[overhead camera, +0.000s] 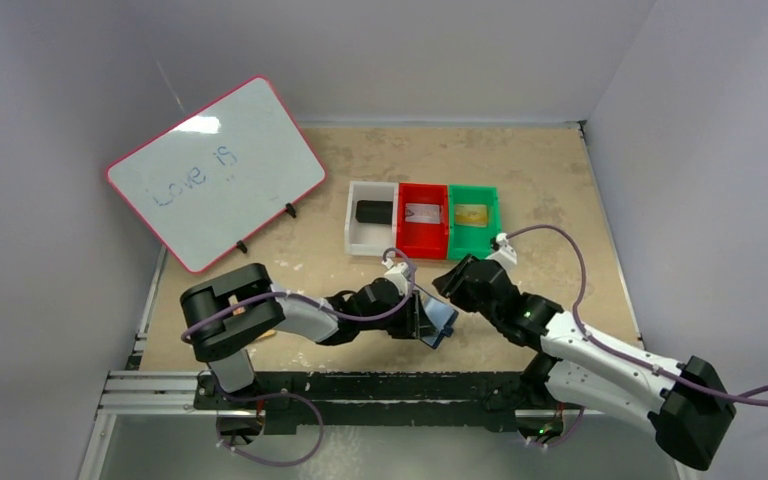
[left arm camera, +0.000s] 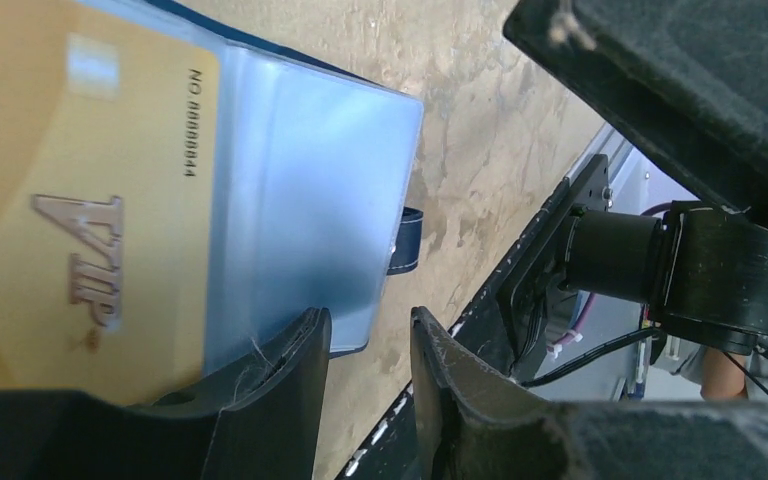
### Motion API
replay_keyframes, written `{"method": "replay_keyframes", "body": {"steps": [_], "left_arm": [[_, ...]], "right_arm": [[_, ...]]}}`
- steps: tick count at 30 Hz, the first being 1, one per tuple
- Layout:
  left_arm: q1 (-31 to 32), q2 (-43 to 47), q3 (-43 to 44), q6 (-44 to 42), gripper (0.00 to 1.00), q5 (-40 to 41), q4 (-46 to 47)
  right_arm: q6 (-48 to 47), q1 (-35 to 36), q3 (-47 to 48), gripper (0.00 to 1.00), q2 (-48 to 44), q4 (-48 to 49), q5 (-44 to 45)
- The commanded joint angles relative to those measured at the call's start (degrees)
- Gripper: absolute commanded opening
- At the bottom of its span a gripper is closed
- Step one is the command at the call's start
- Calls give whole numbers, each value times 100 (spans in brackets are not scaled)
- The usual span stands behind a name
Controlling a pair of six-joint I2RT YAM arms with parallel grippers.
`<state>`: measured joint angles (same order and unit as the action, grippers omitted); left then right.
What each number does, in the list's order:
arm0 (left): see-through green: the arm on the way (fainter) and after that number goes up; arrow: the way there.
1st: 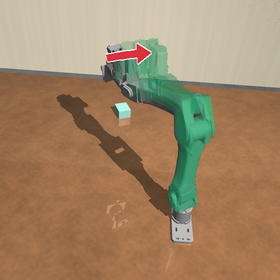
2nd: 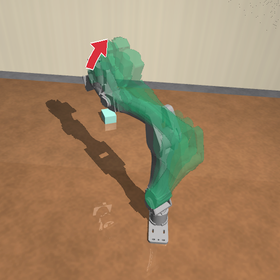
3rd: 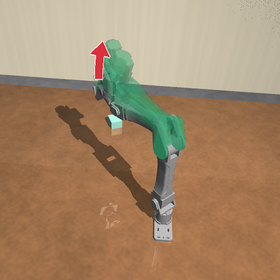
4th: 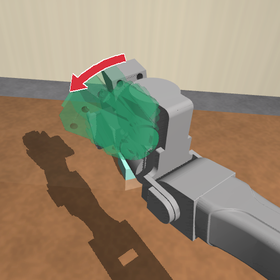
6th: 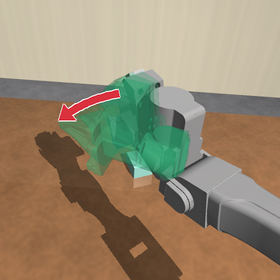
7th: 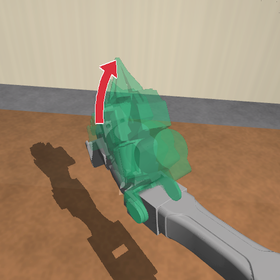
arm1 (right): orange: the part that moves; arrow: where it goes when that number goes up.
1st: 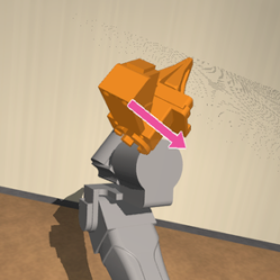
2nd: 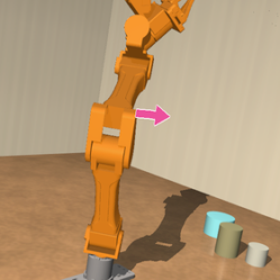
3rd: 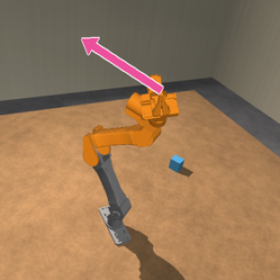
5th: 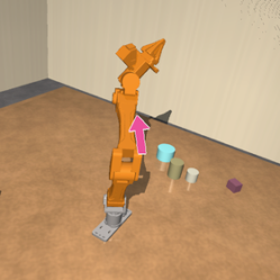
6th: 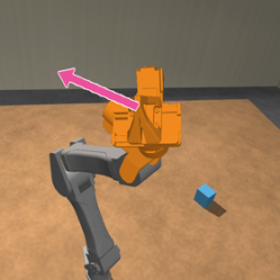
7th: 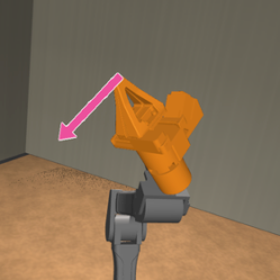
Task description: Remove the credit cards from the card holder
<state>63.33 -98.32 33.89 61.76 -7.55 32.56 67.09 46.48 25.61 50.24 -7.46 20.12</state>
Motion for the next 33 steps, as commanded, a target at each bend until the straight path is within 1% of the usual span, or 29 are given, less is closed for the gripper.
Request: {"method": "replay_keyframes", "body": {"steps": [1, 3, 6, 11, 17, 20, 22, 24, 28, 31, 33], "left_arm": [[109, -48, 84, -100, 35, 88, 97], [109, 36, 95, -149, 35, 219, -38], [116, 236, 174, -333, 35, 333, -481], [118, 882, 50, -472, 36, 922, -1124], [118, 1719, -19, -625, 39, 1826, -2006], [108, 2091, 40, -538, 45, 2826, -2788], [109, 2256, 131, -377, 46, 3458, -3418], [109, 2414, 187, -256, 47, 3867, -3873], [107, 2827, 96, -15, 49, 4359, -4367], [104, 3130, 38, 145, 51, 4656, -4741], [101, 3274, -16, 172, 52, 4745, -4833]], "right_arm": [[-75, -16, -55, 39, 138, 510, -189], [-132, -16, -121, 34, 321, 833, -417], [-79, -16, -168, 29, 706, 986, -625], [2, -16, -343, 26, 1234, 1191, -1009], [-80, -16, -544, 26, 1773, 1547, -1310], [-287, -29, -651, 29, 2105, 2192, -1490], [-382, -34, -502, 29, 2375, 2275, -1564], [-508, -34, -334, 29, 2666, 2336, -1598], [-842, -36, -205, 29, 3012, 2800, -1725], [-1456, -46, -84, 32, 3269, 3295, -2027], [-1840, -73, 156, 33, 3516, 3356, -2265]]}}
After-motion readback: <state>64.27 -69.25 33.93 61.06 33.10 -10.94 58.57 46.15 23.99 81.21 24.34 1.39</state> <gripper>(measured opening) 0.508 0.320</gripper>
